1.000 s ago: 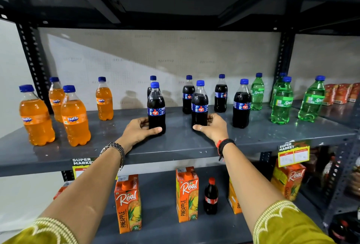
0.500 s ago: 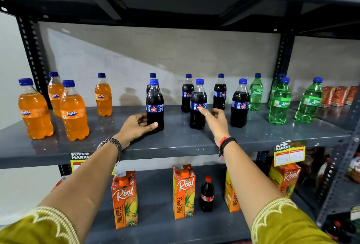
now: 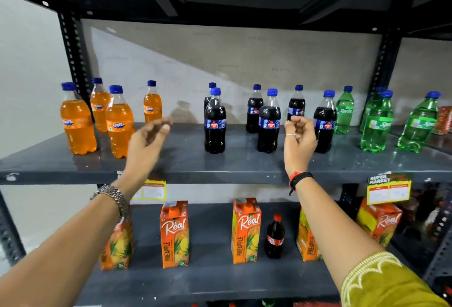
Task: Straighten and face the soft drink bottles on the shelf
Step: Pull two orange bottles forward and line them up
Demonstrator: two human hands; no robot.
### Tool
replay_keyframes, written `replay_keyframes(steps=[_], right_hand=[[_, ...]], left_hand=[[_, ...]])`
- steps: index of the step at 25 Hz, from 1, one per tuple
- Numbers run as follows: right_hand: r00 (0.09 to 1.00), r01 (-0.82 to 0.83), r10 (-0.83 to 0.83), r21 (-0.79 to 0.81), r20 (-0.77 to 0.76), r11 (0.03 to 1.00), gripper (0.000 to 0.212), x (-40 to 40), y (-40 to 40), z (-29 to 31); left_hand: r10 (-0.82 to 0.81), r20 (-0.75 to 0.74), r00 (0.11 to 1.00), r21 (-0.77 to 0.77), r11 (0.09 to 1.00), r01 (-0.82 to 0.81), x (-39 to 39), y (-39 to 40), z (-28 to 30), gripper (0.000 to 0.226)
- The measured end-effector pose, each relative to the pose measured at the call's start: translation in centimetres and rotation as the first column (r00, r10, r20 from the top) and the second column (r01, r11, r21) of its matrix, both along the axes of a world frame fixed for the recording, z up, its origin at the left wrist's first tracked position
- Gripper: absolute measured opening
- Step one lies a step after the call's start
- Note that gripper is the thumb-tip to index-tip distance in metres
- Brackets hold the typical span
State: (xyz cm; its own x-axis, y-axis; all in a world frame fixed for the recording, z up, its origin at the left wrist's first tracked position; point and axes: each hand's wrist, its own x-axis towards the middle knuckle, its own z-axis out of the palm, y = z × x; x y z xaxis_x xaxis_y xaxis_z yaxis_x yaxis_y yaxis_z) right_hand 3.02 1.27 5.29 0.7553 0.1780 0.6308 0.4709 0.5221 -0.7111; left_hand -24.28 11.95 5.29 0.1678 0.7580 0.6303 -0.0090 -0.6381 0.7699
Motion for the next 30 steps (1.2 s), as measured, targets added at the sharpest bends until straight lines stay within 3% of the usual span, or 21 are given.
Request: replay_keyframes(steps=[3, 7, 9, 11, 15, 19, 23, 30], right_hand=[[0.994, 0.017, -0.019, 0.021, 0.109, 1.0, 0.01, -4.0, 0.4, 0.1], [0.935, -0.132, 0.161, -0.11, 0.316, 0.985, 0.015, -12.8, 4.1, 0.6], [0.921, -0.185, 0.246, -0.215, 0.303, 0.959, 0.024, -16.7, 6.4, 1.3], [0.919, -0.266, 0.342, -0.329, 0.198, 0.906, 0.034, -20.2, 8.8, 1.6], [0.903, -0.351, 0.43, -0.549, 0.018, 0.759, 0.051, -24.6, 12.0, 0.9], [0.892, -0.34, 0.452, -0.643, 0.011, 0.687, 0.064, -26.8, 13.7, 0.5], [0.89, -0.325, 0.456, -0.698, 0.002, 0.638, 0.061, -28.4, 15.1, 0.7], [0.921, -0.343, 0.364, -0.732, -0.138, 0.589, 0.072, -28.2, 15.7, 0.7]], left_hand=[[0.174, 0.095, 0.98, 0.096, 0.979, -0.183, -5.0, 1.5, 0.6, 0.029], [0.462, 0.212, 0.861, 0.124, 0.861, -0.493, -12.3, 5.1, 0.0, 0.034], [0.561, 0.168, 0.811, 0.141, 0.8, -0.583, -15.1, 7.1, -0.6, 0.048], [0.587, 0.05, 0.808, 0.117, 0.8, -0.589, -17.5, 8.7, -0.6, 0.059], [0.42, -0.136, 0.897, -0.018, 0.905, -0.426, -20.2, 11.4, -1.6, 0.076], [0.254, -0.18, 0.95, -0.152, 0.947, -0.282, -20.6, 13.0, -1.3, 0.082], [-0.038, -0.209, 0.977, -0.317, 0.948, -0.031, -19.9, 14.5, -0.1, 0.074], [-0.1, -0.347, 0.933, -0.289, 0.957, -0.004, -19.6, 14.7, 0.6, 0.058]])
